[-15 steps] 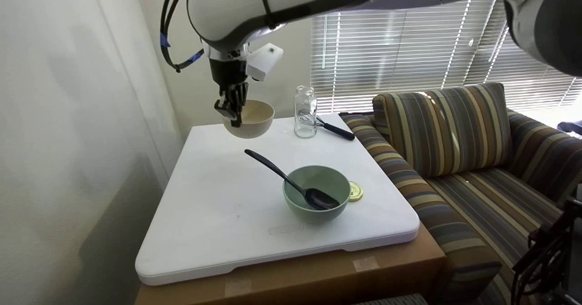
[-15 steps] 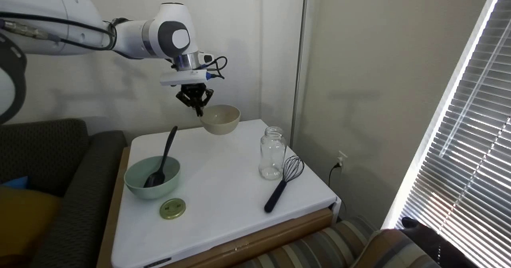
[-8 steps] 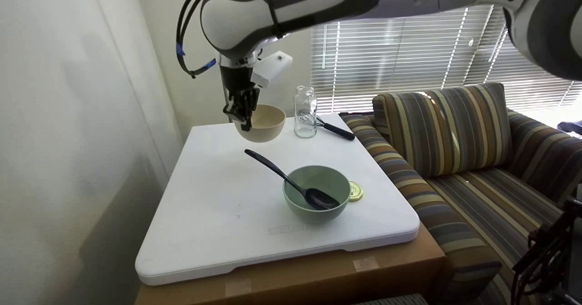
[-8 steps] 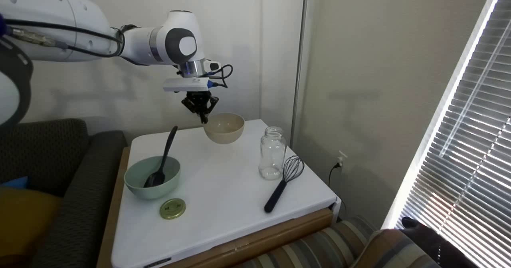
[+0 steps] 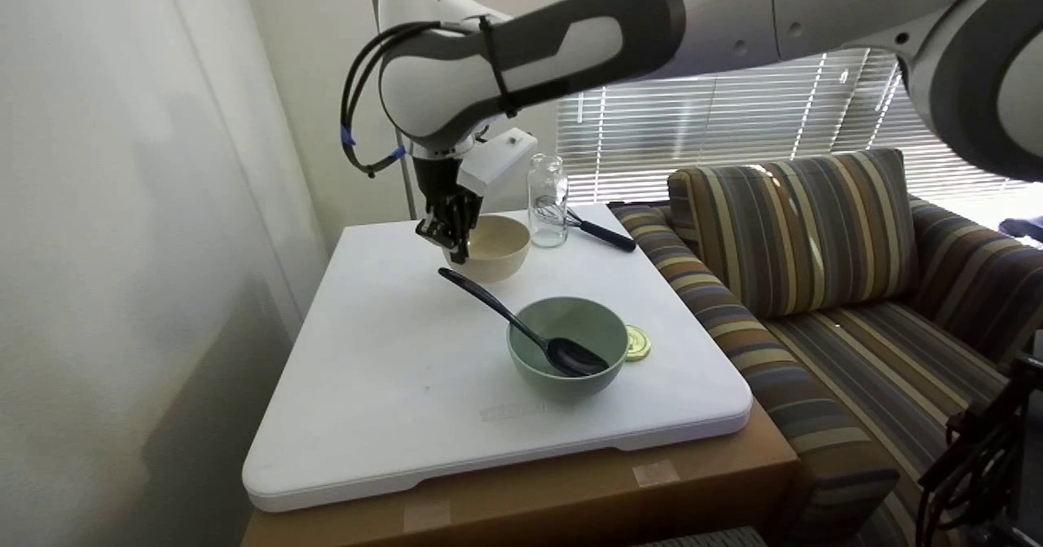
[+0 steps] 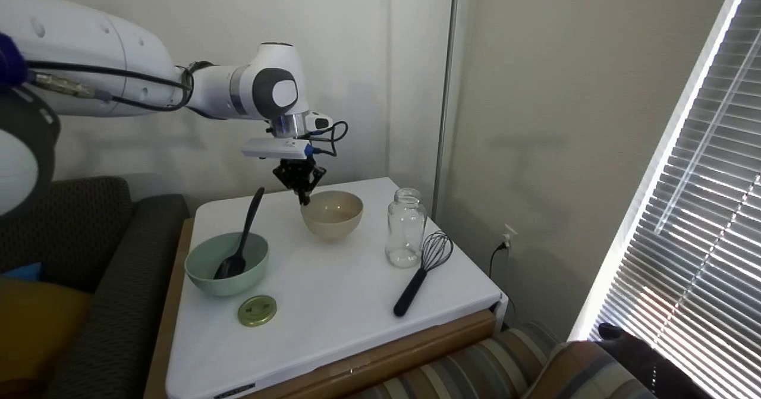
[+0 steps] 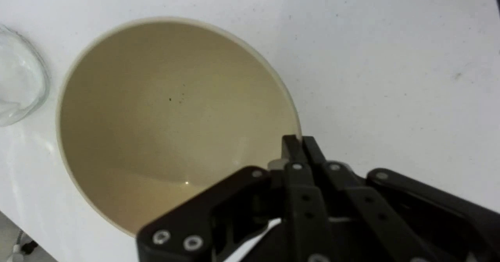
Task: Move the brown bowl between the blue bowl and glass bottle
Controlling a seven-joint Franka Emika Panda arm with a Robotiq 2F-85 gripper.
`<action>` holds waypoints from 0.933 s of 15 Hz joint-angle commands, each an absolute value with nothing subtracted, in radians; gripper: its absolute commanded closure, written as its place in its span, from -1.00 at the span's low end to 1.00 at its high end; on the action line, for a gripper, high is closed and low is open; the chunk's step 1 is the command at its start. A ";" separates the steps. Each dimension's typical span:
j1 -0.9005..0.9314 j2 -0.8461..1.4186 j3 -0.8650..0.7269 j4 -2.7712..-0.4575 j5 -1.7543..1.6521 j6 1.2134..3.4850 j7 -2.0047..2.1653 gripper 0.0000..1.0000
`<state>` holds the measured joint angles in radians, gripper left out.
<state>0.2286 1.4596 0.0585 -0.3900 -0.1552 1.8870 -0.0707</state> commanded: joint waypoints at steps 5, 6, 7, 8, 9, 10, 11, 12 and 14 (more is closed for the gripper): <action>0.222 1.478 0.020 -0.395 -0.109 1.880 -0.027 0.40; 0.224 1.478 0.017 -0.393 -0.108 1.885 -0.019 0.28; 0.225 1.478 0.015 -0.389 -0.108 1.883 -0.012 0.16; 0.227 1.478 0.014 -0.379 -0.108 1.876 -0.003 0.00; 0.230 1.477 0.012 -0.368 -0.109 1.871 0.006 -0.13; 0.234 1.476 0.009 -0.348 -0.111 1.857 0.019 -0.28; 0.235 1.454 0.027 -0.364 -0.132 1.861 0.033 -0.41; 0.247 1.444 0.003 -0.343 -0.117 1.843 0.042 -0.57; 0.262 1.392 -0.001 -0.354 -0.119 1.820 0.068 -0.84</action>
<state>0.2400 1.4584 0.0295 -0.3519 -0.1305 1.8818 0.0349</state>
